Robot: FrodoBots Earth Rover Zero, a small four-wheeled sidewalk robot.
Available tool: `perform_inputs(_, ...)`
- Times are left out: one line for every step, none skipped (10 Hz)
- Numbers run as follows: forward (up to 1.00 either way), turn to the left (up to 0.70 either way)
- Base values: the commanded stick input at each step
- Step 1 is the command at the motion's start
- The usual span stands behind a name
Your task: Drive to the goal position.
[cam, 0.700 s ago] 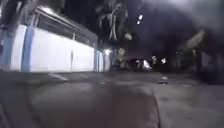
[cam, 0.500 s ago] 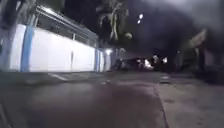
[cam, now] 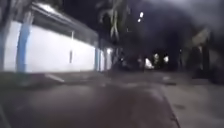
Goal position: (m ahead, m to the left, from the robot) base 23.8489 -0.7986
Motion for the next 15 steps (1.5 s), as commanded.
perform_inputs(0.7, 0.0)
perform_inputs(0.7, 0.0)
perform_inputs(0.7, 0.0)
perform_inputs(0.7, 0.0)
perform_inputs(0.7, 0.0)
perform_inputs(0.7, 0.0)
perform_inputs(0.7, 0.0)
perform_inputs(0.7, 0.0)
perform_inputs(0.7, 0.0)
perform_inputs(0.7, 0.0)
perform_inputs(0.7, 0.0)
perform_inputs(0.7, 0.0)
perform_inputs(0.7, 0.0)
perform_inputs(0.7, 0.0)
perform_inputs(0.7, 0.0)
